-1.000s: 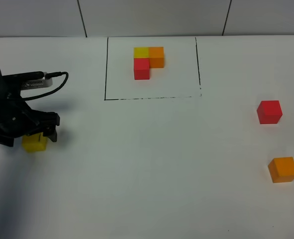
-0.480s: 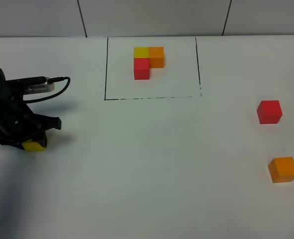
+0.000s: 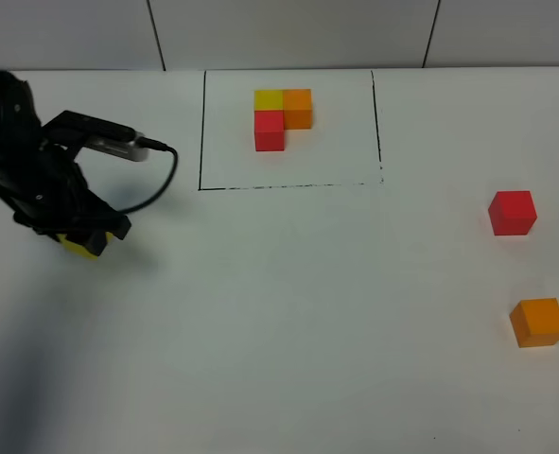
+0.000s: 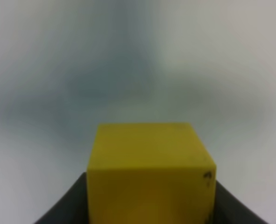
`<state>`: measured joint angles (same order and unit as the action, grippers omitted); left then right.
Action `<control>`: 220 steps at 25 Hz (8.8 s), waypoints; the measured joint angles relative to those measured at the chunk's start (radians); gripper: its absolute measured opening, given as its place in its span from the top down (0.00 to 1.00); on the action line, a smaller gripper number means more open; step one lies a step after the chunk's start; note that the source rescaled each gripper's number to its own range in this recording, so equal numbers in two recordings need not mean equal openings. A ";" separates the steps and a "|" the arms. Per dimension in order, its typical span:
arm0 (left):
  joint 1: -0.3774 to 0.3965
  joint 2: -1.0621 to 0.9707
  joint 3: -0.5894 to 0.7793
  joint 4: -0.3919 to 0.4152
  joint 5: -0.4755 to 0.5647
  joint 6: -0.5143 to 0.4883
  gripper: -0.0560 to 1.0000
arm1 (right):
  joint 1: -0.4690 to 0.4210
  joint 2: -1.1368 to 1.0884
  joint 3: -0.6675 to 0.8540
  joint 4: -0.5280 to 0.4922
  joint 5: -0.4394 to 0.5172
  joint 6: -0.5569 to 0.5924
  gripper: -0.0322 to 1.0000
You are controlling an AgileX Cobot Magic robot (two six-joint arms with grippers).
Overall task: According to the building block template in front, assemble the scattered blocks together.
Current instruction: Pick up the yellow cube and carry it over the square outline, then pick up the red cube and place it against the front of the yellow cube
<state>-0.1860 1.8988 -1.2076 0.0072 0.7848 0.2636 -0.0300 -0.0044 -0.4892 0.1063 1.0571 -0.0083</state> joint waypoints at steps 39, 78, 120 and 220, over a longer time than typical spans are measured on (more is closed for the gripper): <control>-0.371 0.532 -0.788 0.011 0.251 0.730 0.95 | 0.000 0.000 0.000 -0.011 0.000 0.045 0.22; -0.190 0.395 -0.791 -0.083 0.251 0.234 0.14 | 0.000 0.000 0.000 -0.011 0.000 0.046 0.22; 0.134 -1.101 0.496 -0.057 0.142 -0.234 0.14 | 0.000 0.000 0.000 -0.011 0.000 0.047 0.22; 0.133 -1.906 0.702 -0.062 0.279 -0.264 0.35 | 0.000 0.000 0.000 0.000 0.000 0.047 0.22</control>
<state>-0.0527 -0.0069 -0.5059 -0.0546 1.0635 0.0000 -0.0300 -0.0044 -0.4892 0.1062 1.0571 0.0385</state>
